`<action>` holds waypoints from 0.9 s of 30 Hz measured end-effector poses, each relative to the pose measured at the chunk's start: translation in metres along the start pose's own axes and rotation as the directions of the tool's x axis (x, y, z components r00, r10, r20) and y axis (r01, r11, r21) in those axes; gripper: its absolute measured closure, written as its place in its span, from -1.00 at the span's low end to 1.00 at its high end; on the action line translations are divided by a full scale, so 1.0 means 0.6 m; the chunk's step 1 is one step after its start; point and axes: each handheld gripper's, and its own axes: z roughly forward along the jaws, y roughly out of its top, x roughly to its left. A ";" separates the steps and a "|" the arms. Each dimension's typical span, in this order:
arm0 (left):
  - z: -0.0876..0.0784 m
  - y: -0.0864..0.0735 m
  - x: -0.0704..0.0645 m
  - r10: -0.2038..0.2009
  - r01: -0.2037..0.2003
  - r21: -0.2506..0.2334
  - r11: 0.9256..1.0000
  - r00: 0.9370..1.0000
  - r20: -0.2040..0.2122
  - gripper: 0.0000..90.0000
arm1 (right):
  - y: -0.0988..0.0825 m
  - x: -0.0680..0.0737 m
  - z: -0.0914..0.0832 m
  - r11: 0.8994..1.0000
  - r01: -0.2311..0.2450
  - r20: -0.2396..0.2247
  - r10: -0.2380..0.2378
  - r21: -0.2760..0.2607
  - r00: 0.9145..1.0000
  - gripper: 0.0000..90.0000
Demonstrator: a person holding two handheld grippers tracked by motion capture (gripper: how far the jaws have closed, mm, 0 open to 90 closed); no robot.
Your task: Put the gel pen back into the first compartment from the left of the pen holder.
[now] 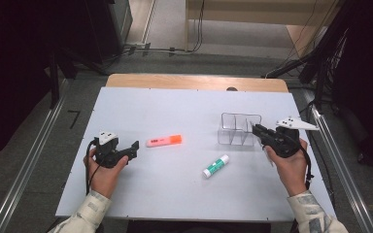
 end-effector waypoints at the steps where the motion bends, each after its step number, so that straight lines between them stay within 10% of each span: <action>1: 0.000 0.000 0.000 0.001 -0.001 0.000 1.000 1.000 0.000 -0.55 | 0.000 0.000 0.000 1.000 0.000 0.000 0.000 0.000 1.000 0.76; 27: -0.001 0.000 0.002 -0.004 0.004 -0.002 1.000 1.000 0.004 -0.55 | 0.084 0.033 0.074 1.000 0.030 -0.048 -0.030 -0.010 0.998 0.76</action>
